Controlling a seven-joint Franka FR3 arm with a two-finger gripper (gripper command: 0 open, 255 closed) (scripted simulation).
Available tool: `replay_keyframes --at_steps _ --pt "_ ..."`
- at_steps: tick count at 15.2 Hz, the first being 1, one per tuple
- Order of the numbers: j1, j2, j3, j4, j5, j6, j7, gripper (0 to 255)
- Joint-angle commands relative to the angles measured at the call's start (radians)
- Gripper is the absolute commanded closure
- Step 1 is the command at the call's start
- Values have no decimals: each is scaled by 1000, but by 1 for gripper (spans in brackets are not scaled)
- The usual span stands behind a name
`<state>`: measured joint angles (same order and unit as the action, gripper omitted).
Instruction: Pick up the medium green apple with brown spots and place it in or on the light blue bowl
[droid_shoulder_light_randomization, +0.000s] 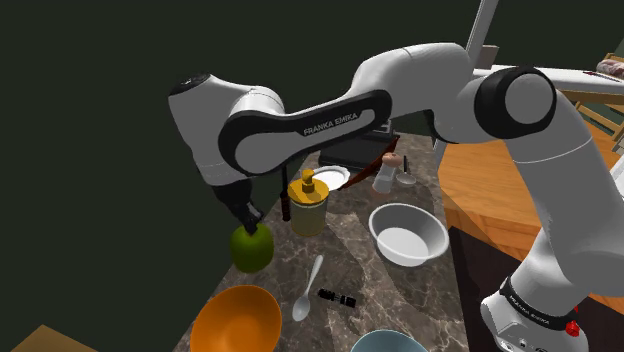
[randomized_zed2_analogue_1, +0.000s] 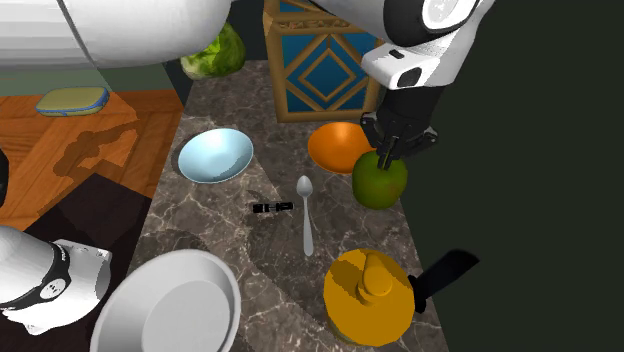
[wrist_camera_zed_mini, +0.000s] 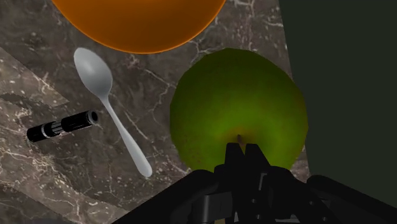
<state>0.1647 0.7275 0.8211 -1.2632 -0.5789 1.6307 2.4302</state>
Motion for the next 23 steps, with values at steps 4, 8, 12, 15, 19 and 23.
replay_keyframes --at_steps 4,8,12,15,19,23 --pt "18 -8 4 64 8 -62 -15 255" --pt "35 -12 5 119 12 -113 -28 255" --pt "52 -11 4 167 13 -154 -38 255" --pt "-41 -139 61 -40 76 -87 9 255" --pt "-146 -297 136 -252 172 -18 40 255" --pt "-245 -467 210 -422 296 35 35 255"
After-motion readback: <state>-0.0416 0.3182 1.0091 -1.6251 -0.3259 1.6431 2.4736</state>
